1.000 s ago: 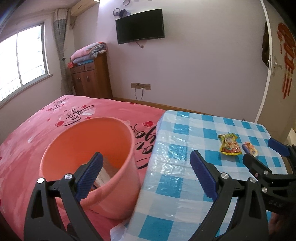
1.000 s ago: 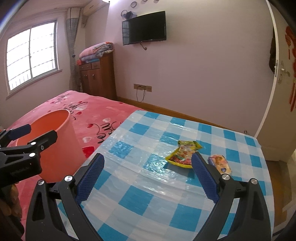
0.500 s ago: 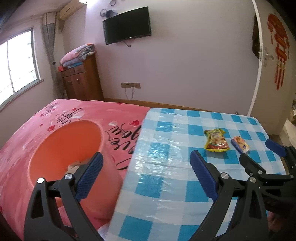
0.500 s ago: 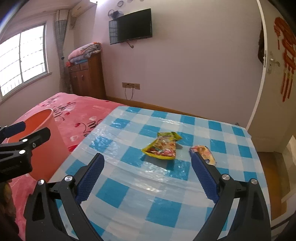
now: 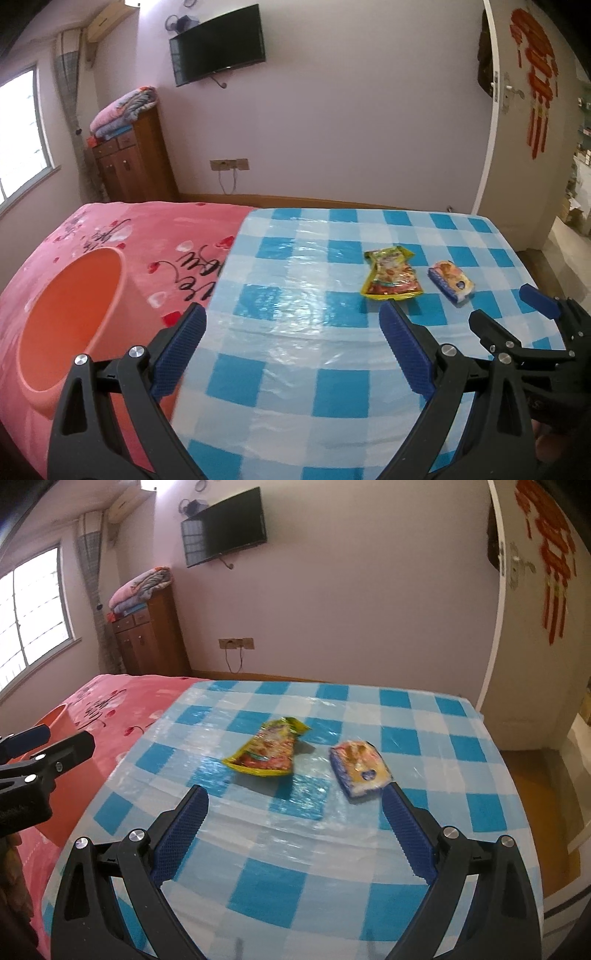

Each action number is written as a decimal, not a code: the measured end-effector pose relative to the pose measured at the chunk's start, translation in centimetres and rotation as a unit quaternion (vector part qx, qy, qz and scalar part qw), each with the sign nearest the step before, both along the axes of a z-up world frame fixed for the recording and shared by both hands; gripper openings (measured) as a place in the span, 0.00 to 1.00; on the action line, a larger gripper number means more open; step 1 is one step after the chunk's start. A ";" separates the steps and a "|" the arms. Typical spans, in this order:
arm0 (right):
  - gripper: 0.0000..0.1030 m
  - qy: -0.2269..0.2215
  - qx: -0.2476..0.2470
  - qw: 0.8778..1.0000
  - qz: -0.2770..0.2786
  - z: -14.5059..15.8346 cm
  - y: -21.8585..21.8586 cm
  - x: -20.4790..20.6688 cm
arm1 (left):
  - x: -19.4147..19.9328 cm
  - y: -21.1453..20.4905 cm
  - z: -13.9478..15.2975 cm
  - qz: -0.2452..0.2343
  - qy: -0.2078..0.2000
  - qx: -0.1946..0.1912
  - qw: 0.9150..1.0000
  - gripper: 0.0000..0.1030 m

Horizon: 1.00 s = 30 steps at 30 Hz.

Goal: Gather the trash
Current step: 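Return both open tools from the bucket to the two remaining packs on the table, then close the left tool on the yellow-green snack bag while the right tool grasps the yellow pack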

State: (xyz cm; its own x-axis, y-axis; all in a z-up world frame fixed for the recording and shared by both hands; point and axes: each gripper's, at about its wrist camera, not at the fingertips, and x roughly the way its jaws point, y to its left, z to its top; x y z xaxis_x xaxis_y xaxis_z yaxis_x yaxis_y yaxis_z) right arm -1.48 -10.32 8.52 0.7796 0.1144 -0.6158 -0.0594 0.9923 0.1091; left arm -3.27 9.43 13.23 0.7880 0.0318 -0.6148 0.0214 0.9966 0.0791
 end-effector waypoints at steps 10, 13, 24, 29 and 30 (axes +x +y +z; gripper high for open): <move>0.91 0.044 0.033 0.998 -0.022 -2.6 -5.1 2.0 | 3.8 -4.3 -2.2 -0.077 0.025 -0.028 0.996 0.92; 0.91 0.056 0.044 0.997 -0.028 -3.4 -6.6 2.9 | 5.8 -5.6 -3.3 -0.097 0.040 -0.039 0.994 0.92; 0.91 0.083 0.066 0.994 -0.013 -5.3 -9.3 7.2 | 11.8 -8.8 -7.0 -0.122 0.087 -0.030 0.988 0.92; 0.91 0.097 0.066 0.993 0.004 -6.3 -9.1 9.0 | 14.4 -9.5 -8.7 -0.121 0.112 -0.040 0.986 0.92; 0.91 0.099 0.065 0.993 0.007 -6.4 -9.1 9.3 | 14.8 -9.6 -9.0 -0.119 0.115 -0.040 0.985 0.92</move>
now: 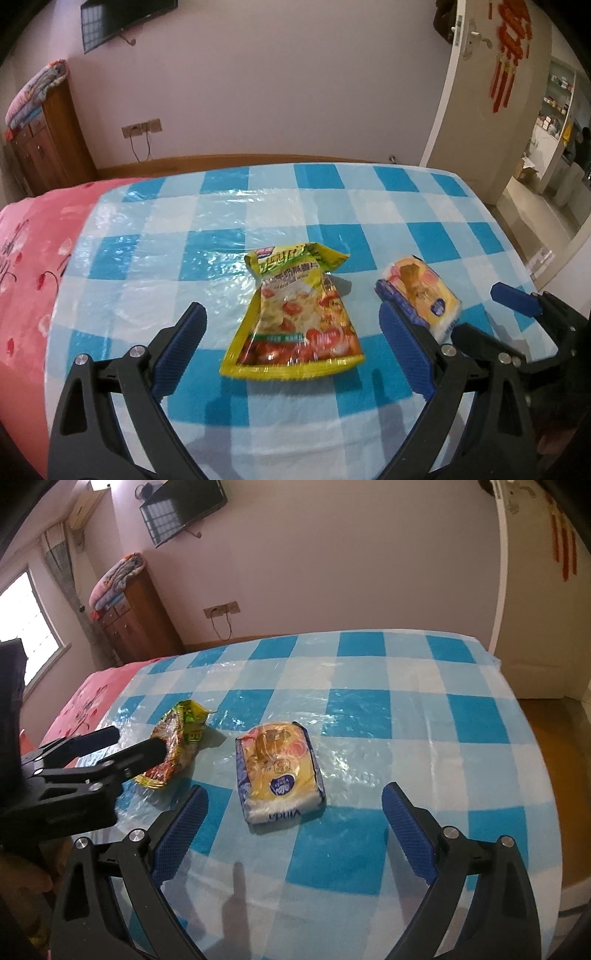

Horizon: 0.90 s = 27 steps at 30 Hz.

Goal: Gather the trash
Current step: 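Close the left tool on the yellow-green snack bag while the right tool grasps the yellow pack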

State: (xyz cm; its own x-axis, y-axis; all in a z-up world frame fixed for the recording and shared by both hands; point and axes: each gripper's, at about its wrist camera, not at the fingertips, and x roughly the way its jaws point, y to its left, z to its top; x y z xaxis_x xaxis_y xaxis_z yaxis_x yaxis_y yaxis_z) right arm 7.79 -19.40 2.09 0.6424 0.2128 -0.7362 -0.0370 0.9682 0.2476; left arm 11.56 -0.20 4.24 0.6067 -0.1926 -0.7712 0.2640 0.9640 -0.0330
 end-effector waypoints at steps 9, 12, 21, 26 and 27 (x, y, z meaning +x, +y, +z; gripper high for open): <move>0.91 0.005 -0.007 1.000 0.019 -0.8 1.0 1.6 | 2.3 -0.1 -1.5 0.000 0.019 -0.001 1.000 0.92; 0.91 0.004 -0.013 1.000 0.023 -0.9 1.2 1.8 | 2.5 0.1 -1.8 0.001 0.023 -0.005 1.000 0.90; 0.91 0.002 -0.022 0.999 0.026 -1.0 1.6 2.1 | 2.9 0.1 -2.6 -0.005 0.032 -0.013 0.999 0.74; 0.79 0.007 -0.027 0.999 0.028 -1.3 1.9 2.4 | 2.8 0.0 -2.6 0.001 0.026 -0.007 1.000 0.64; 0.78 0.009 -0.029 0.999 0.028 -1.4 1.9 2.4 | 2.7 0.0 -2.6 0.003 0.025 -0.006 1.000 0.63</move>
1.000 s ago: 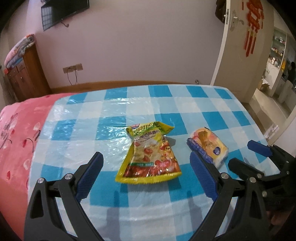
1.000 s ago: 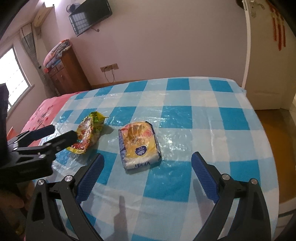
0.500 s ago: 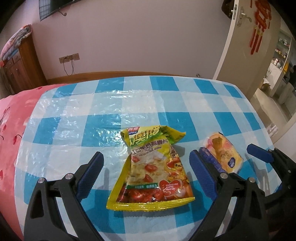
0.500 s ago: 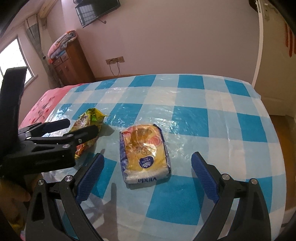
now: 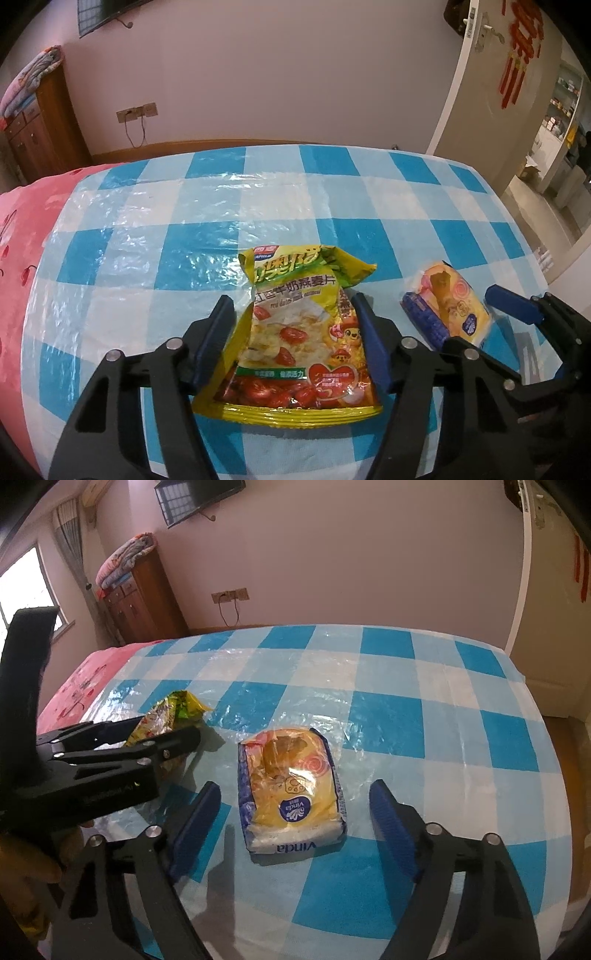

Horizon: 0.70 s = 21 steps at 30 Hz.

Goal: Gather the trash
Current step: 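Close the left tool on the yellow-green snack bag while the right tool grasps the yellow pack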

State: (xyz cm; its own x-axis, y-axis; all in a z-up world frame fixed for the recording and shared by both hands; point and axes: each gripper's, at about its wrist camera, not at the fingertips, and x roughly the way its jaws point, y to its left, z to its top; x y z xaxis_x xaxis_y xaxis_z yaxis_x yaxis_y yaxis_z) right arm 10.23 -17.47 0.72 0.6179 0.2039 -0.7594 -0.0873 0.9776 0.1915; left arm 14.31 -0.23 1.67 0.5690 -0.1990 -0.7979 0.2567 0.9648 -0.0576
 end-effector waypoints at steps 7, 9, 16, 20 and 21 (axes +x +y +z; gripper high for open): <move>0.72 0.001 -0.019 1.000 0.001 -0.2 0.3 0.0 | -0.4 0.0 0.1 0.005 -0.004 0.000 1.000 0.55; 0.69 0.002 -0.028 1.000 -0.001 -0.3 0.5 0.0 | -0.5 -0.2 0.2 0.004 -0.005 0.002 1.000 0.53; 0.56 0.000 -0.055 0.999 0.005 -0.3 1.2 -0.1 | -0.9 -0.4 0.2 0.004 -0.004 -0.002 1.000 0.48; 0.55 0.000 -0.055 0.998 0.006 -0.3 1.3 -0.1 | -1.0 -0.3 0.2 0.005 -0.004 -0.002 1.000 0.47; 0.54 0.000 -0.054 0.999 0.006 -0.3 1.3 -0.1 | -1.0 -0.3 0.2 0.004 -0.004 -0.002 1.000 0.47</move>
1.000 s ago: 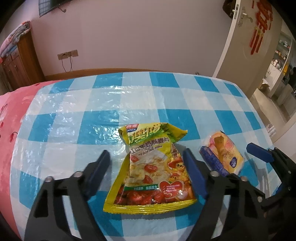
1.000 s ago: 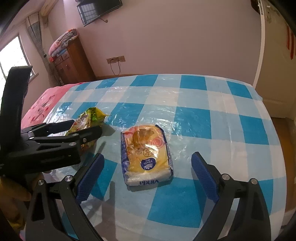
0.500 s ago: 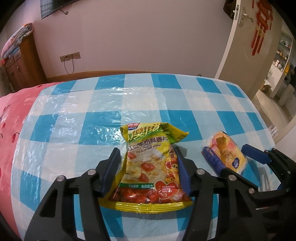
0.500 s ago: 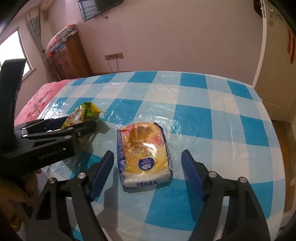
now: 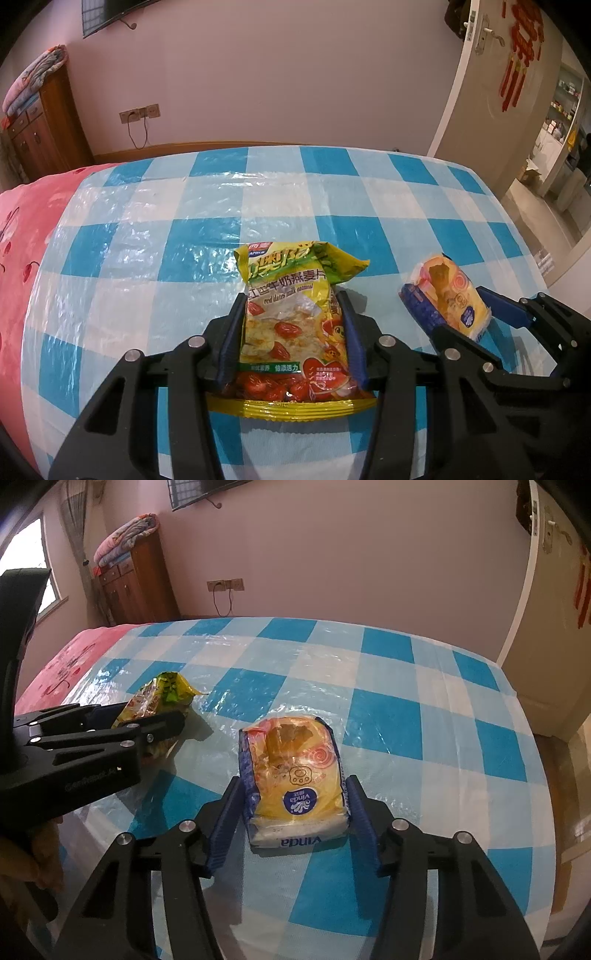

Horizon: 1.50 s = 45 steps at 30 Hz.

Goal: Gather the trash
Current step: 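Close the left tool on the yellow-green snack bag while the right tool grasps the yellow pack, then lift both held packs and carry them toward the orange bucket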

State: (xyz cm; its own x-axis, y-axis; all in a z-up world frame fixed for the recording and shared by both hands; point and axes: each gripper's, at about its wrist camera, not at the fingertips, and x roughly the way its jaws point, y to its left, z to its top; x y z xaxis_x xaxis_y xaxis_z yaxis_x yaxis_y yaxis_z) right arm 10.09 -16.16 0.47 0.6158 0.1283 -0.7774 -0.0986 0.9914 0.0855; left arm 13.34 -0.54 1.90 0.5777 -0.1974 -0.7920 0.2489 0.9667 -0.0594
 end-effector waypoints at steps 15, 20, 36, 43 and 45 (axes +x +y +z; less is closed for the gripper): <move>0.45 -0.002 0.028 1.000 -0.007 0.1 -0.8 -1.0 | -0.3 0.2 0.2 0.004 0.005 -0.013 1.000 0.46; 0.38 -0.003 0.035 0.999 -0.009 0.4 -1.1 -1.7 | -0.8 0.6 0.4 0.006 0.008 -0.022 1.000 0.45; 0.63 0.014 0.057 0.998 -0.003 0.4 -1.1 -3.9 | -4.3 1.5 0.6 -0.002 0.016 -0.029 0.999 0.44; 0.79 0.011 0.014 1.000 -0.001 -0.1 -0.4 -2.6 | -4.4 1.1 0.0 -0.006 0.006 -0.006 1.000 0.57; 0.79 0.011 0.000 1.000 0.003 -0.2 -0.1 -2.4 | -4.4 1.0 0.0 -0.009 0.001 -0.002 1.000 0.57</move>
State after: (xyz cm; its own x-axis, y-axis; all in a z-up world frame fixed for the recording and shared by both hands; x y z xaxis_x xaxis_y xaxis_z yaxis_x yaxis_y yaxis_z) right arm 7.69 -16.26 0.29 0.5980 0.1333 -0.7904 -0.1037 0.9907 0.0886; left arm 8.92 0.41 1.88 0.5720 -0.2102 -0.7929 0.2651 0.9621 -0.0638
